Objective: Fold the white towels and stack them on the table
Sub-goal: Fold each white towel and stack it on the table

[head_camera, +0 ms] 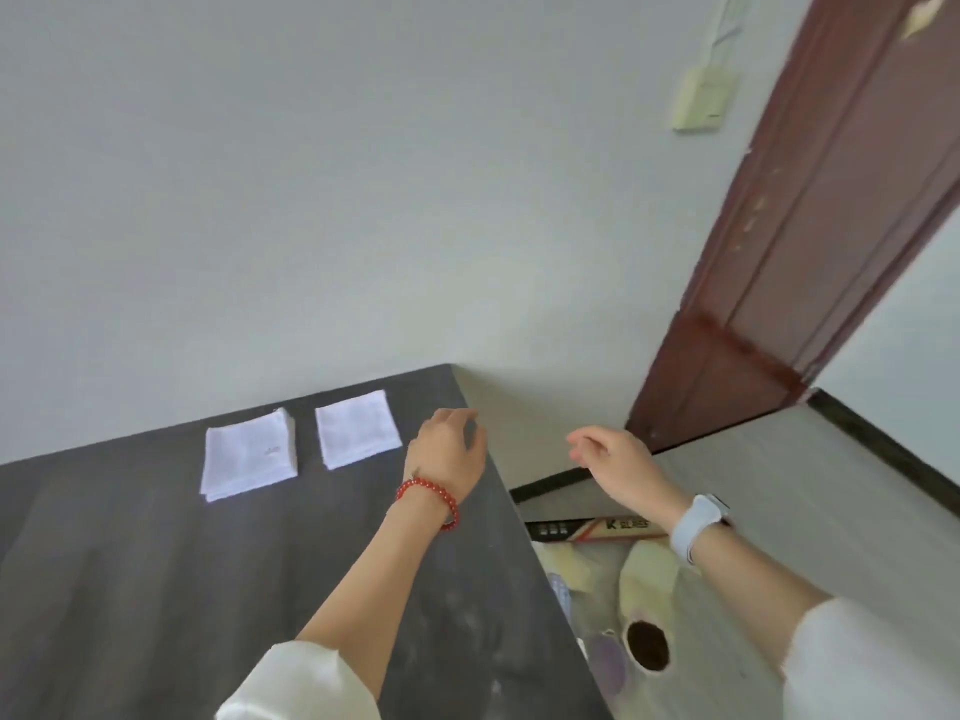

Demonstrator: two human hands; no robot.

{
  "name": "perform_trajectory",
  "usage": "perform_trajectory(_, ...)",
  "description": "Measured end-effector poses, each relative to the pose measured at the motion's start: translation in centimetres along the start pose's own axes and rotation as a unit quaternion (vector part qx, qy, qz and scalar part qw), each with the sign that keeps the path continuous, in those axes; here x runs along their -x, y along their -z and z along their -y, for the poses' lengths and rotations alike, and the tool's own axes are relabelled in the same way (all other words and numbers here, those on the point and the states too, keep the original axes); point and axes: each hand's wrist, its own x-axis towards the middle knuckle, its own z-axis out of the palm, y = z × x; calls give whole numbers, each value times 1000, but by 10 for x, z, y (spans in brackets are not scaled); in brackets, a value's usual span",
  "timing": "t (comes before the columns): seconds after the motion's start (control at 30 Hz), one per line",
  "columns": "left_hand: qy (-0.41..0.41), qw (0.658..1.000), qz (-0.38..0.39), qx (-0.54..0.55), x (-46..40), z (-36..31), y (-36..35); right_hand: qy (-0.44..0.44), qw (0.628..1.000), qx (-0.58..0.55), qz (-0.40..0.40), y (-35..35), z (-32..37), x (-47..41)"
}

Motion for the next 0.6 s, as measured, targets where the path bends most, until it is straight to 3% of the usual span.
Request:
perform_trajectory(0.13, -116, 990, 72, 16, 59, -157, -93, -62, 989, 29, -131, 136, -101, 121)
perform_trajectory(0.27, -231, 960, 152, 51, 132, -303, -188, -149, 954, 61, -254, 246, -189, 257)
perform_trajectory(0.4, -384, 899, 207, 30, 211, -424, -272, -248, 891, 104, -366, 318, -260, 389)
perform_trajectory(0.6, -543, 797, 264, -12, 316, -556, -377, -378, 810, 178, -413, 377, -345, 546)
